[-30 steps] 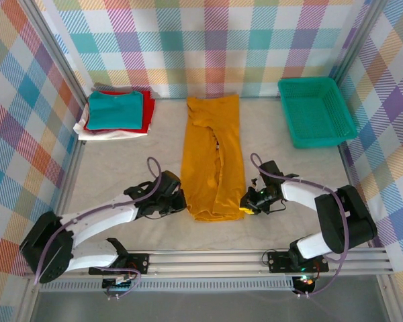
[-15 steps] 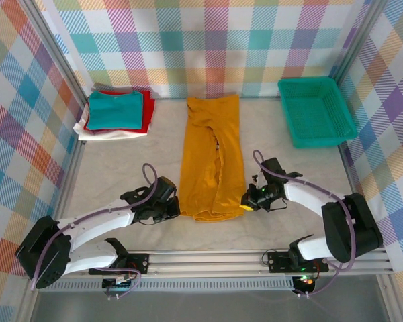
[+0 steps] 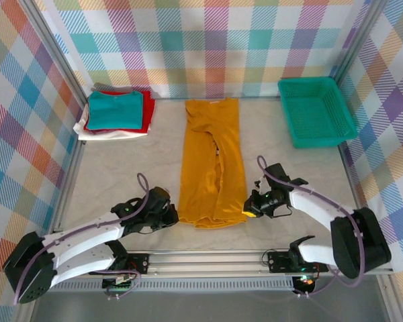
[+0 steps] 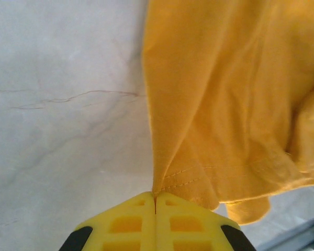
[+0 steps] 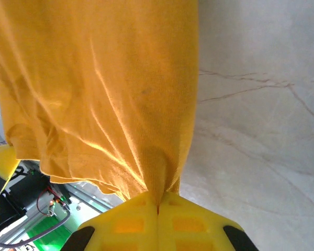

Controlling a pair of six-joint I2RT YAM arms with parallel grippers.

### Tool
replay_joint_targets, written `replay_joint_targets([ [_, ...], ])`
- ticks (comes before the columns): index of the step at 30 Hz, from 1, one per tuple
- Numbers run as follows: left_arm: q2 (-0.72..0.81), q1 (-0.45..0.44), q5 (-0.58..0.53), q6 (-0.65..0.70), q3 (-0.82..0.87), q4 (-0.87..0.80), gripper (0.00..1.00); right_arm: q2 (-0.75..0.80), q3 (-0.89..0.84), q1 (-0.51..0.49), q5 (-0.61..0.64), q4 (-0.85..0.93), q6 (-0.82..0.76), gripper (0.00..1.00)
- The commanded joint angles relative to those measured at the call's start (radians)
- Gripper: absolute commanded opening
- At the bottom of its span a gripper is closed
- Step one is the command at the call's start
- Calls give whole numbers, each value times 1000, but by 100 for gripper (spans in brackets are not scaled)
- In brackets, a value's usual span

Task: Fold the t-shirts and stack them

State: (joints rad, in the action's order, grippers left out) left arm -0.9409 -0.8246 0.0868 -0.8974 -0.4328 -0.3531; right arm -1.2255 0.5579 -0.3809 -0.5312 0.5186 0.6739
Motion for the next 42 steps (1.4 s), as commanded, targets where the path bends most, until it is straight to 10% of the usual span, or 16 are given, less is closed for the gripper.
replay_joint_targets([
  [1,23,-6,-50,31,-86,-44,0,15,59,-2,14,40,12,0],
  [15,-399,338,60,338,-480,66,0,-387,586,95,81,70,-105,0],
  [38,-1036,492,94,579,-1169,-10,0,-862,1175,195,99,113,-145,0],
  [42,-1182,525,64,595,-1390,-68,47,-981,1378,219,92,164,-129,42],
])
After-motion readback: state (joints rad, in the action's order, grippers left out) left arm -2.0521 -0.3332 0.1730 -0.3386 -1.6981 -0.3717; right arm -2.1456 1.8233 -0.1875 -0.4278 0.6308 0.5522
